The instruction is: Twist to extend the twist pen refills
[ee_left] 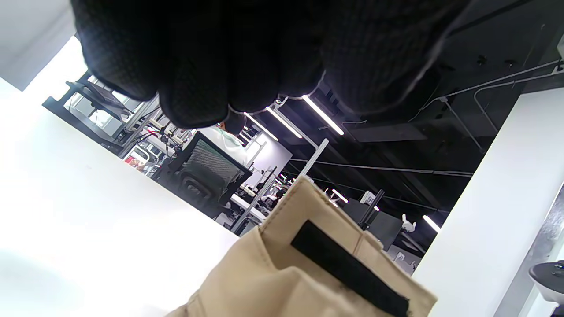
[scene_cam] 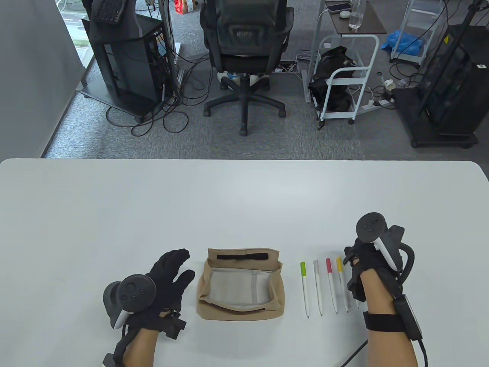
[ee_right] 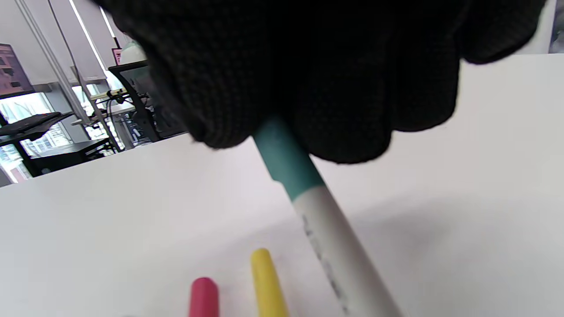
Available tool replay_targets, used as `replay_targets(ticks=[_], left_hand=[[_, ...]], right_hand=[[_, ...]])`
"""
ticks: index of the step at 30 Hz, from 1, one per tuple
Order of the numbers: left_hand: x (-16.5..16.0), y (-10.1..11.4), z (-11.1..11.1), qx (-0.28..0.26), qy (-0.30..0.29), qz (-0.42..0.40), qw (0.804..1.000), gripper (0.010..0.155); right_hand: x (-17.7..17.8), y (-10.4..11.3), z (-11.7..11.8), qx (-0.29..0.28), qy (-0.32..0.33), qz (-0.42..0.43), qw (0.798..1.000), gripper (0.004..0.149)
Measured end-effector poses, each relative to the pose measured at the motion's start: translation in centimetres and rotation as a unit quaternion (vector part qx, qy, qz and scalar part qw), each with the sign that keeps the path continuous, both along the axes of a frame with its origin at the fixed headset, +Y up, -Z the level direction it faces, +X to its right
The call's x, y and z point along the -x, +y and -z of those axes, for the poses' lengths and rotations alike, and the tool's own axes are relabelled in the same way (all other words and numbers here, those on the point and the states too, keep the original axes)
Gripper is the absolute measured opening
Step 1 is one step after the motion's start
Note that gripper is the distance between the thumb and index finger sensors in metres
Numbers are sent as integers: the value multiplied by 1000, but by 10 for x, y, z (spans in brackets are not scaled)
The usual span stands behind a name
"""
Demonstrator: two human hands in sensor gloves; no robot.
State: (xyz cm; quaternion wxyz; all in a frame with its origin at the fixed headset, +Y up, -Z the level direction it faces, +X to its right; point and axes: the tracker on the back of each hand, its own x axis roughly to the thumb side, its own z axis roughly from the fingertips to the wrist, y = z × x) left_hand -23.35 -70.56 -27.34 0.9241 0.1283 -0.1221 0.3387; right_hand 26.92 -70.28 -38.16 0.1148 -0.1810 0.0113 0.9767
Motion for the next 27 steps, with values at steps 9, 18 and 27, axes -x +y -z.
replay_targets(ticks=[9, 18, 27], left_hand=[[-3, -1, -5, -2, 0, 22, 1000, 66], [-7, -1, -6, -4, -4, 48, 999, 67], [-8, -2, -6, -5, -4, 50, 999, 67]], right_hand=[[-3, -32, 11, 5, -23, -9, 1000, 51], [-4, -51, 17, 21, -32, -20, 999, 51], [-2, -58, 16, 25, -34, -40, 998, 52]])
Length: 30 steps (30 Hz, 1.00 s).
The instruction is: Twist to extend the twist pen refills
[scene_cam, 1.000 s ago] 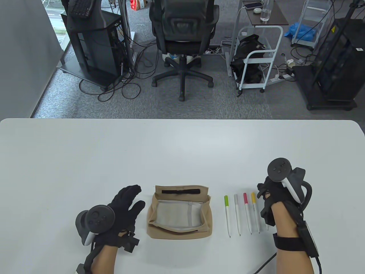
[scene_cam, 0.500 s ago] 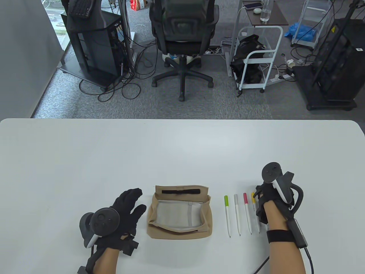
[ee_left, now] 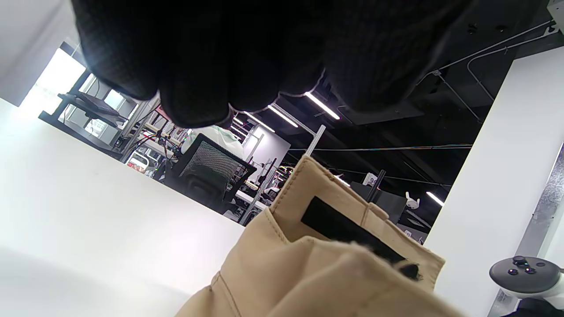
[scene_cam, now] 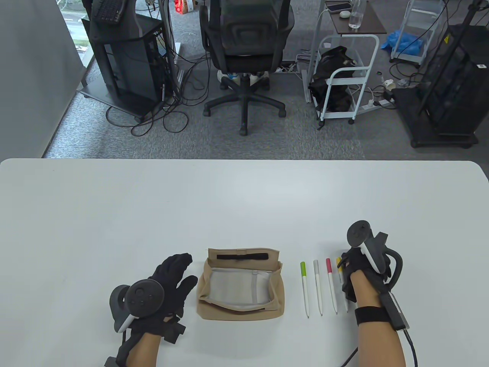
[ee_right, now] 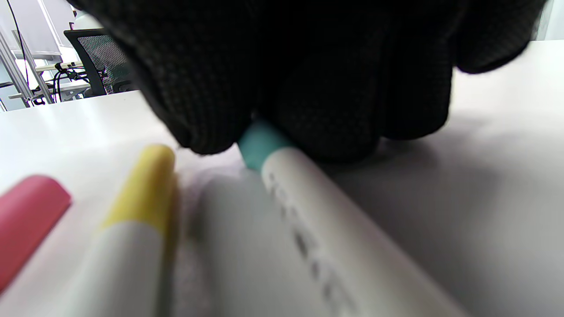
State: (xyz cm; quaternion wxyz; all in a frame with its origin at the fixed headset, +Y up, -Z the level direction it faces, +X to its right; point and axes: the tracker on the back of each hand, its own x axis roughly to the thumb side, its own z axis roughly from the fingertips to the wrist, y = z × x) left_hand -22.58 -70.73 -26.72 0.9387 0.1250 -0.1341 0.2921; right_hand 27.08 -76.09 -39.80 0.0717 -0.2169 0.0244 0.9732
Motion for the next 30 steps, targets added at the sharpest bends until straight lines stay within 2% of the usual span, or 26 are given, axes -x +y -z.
replay_targets(ticks=[14, 21, 25, 30], left_hand=[[-1, 1, 0, 6, 0, 10, 1000, 67], [-1, 7, -2, -10, -1, 40, 999, 70], [-3, 17, -5, -27, 6, 126, 992, 75], [-8, 24, -9, -42, -5, 147, 988, 77]], right_hand=[[2, 5, -3, 1, -5, 3, 1000, 55], [17, 57, -22, -87, 29, 26, 995, 60], [37, 89, -46, -139, 88, 66, 984, 59], [61, 121, -83, -187, 162, 68, 966, 63]])
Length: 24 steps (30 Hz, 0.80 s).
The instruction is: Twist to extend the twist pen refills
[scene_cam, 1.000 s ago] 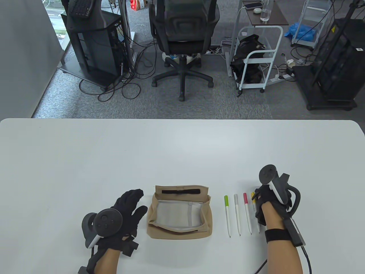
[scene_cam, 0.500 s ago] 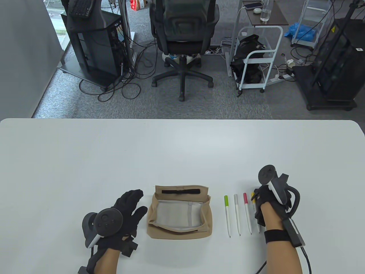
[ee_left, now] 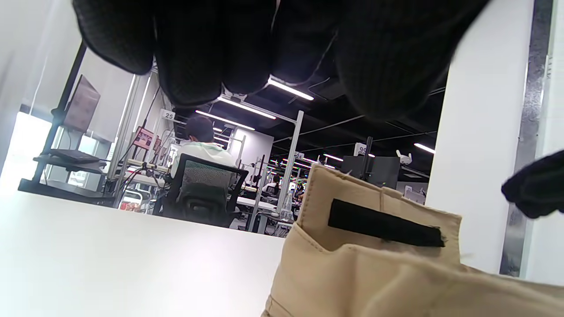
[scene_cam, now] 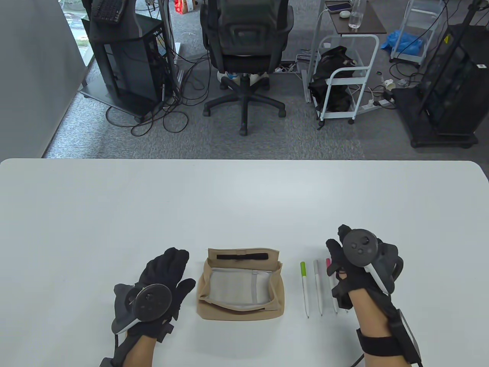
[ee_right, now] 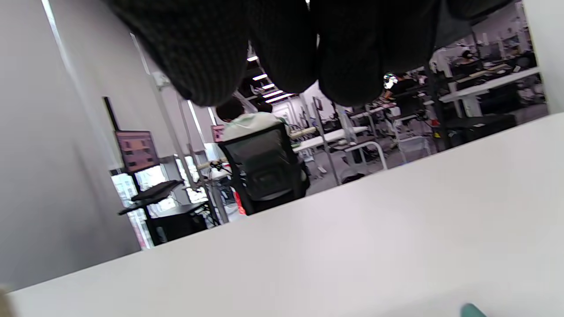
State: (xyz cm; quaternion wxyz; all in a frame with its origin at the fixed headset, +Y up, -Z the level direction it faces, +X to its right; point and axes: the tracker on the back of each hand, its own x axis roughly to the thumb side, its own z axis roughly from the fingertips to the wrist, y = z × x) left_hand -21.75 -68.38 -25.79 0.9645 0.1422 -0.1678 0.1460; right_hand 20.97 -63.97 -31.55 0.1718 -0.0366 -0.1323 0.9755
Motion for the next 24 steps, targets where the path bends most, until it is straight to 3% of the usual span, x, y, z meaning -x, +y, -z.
replay_targets(ticks=[5, 11, 15, 19, 24], left_hand=[[-3, 5, -8, -12, -1, 22, 1000, 82], [-5, 4, -11, 9, -15, 20, 1000, 91], [-3, -4, -6, 58, -21, 18, 998, 99], [-2, -12, -1, 103, -17, 28, 994, 104], [0, -23, 4, 144, -18, 35, 989, 108]], right_hand=[[27, 18, -40, -69, 85, 0, 994, 61], [55, 8, -65, -112, 149, -52, 981, 64], [65, -14, -66, -76, 168, -90, 979, 76], [66, -40, -58, 4, 186, -114, 976, 91], [65, -62, -51, 68, 199, -131, 969, 100]])
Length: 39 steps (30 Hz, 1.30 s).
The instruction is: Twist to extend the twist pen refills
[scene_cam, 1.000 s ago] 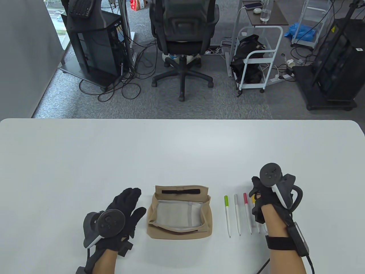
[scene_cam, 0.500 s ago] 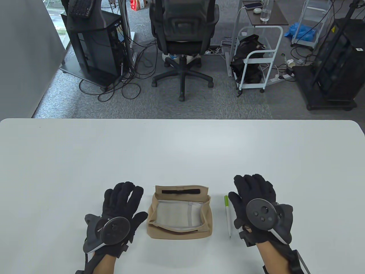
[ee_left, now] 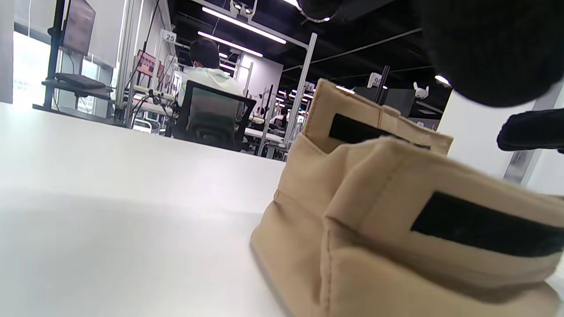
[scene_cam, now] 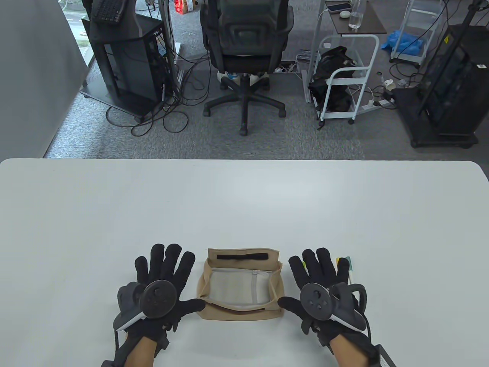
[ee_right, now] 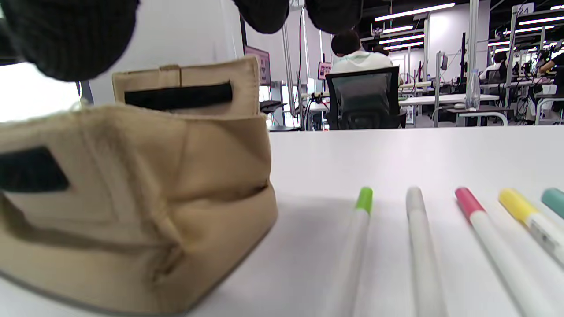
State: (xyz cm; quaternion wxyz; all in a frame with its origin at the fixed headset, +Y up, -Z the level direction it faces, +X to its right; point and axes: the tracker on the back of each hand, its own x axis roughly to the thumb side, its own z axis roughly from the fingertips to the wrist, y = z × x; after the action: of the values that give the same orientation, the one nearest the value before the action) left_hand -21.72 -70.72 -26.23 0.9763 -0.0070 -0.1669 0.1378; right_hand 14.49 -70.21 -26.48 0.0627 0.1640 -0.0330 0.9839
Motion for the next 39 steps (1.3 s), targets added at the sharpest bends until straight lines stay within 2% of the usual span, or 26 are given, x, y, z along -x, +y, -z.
replay_targets(ticks=[5, 13, 39], left_hand=[[4, -9, 5, 31, 2, 3, 1000, 112], [10, -13, 6, 50, 15, -4, 999, 114], [8, -14, 6, 36, 17, 5, 999, 111]], right_hand=[[-5, -13, 7, 37, -10, -11, 999, 105], [-9, -15, 7, 36, -21, -14, 999, 106], [-8, -16, 5, 43, -10, -1, 999, 104]])
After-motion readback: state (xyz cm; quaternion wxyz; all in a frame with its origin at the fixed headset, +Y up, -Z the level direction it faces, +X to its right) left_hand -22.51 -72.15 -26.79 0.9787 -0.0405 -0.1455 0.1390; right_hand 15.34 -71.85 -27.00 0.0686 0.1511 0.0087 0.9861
